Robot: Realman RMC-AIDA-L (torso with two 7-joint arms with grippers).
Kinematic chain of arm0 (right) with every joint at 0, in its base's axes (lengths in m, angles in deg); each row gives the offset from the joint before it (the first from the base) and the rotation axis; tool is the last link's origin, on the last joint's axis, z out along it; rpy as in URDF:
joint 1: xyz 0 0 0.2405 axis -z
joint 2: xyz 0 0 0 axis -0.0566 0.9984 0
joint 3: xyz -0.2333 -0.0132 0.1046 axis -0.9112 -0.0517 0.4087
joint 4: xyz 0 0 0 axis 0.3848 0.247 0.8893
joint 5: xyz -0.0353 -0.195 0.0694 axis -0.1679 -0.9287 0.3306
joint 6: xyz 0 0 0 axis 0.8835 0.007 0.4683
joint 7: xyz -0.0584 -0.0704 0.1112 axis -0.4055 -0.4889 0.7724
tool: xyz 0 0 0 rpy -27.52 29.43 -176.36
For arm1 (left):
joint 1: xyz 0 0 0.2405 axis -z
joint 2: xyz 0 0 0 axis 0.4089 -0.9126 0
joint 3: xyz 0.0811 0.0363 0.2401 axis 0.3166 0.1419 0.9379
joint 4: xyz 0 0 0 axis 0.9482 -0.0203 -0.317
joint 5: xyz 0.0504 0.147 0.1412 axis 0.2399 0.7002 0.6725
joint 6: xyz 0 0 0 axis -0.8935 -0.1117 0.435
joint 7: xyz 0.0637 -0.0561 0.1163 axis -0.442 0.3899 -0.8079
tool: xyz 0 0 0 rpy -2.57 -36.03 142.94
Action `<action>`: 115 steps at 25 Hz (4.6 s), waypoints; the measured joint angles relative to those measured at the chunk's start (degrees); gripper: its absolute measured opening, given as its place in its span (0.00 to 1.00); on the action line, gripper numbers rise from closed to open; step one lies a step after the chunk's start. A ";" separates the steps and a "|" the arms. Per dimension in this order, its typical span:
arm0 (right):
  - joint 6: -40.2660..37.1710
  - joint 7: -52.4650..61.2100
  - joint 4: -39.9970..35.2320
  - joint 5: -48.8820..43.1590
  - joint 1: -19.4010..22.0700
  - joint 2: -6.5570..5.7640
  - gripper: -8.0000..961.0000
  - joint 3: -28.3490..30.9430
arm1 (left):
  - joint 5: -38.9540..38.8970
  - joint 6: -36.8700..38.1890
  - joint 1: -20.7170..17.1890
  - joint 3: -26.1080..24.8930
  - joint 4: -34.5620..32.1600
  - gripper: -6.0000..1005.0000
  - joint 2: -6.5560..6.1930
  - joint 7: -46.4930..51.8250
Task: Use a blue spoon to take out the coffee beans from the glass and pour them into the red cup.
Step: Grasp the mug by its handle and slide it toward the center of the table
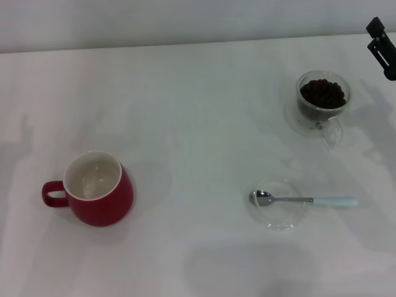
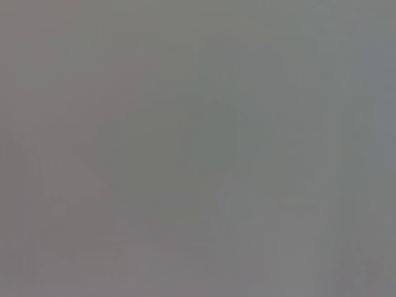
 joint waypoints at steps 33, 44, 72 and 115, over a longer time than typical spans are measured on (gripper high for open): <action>-4.39 -0.13 -0.43 0.20 -1.00 -0.10 0.82 0.08 | 26.33 6.64 -17.92 0.48 -1.15 0.55 0.42 -0.57; -5.20 -0.77 -0.09 0.09 -0.79 0.15 0.82 0.09 | 31.04 15.32 -18.85 1.17 1.37 0.55 0.44 -0.57; -4.93 -0.78 -0.07 0.21 -0.78 0.15 0.82 0.09 | 30.70 20.23 -11.72 0.52 0.16 0.55 -0.09 -0.57; -4.13 -0.78 -0.10 0.21 -0.19 0.05 0.82 0.09 | 40.14 26.14 -3.58 1.11 3.32 0.22 0.16 -0.57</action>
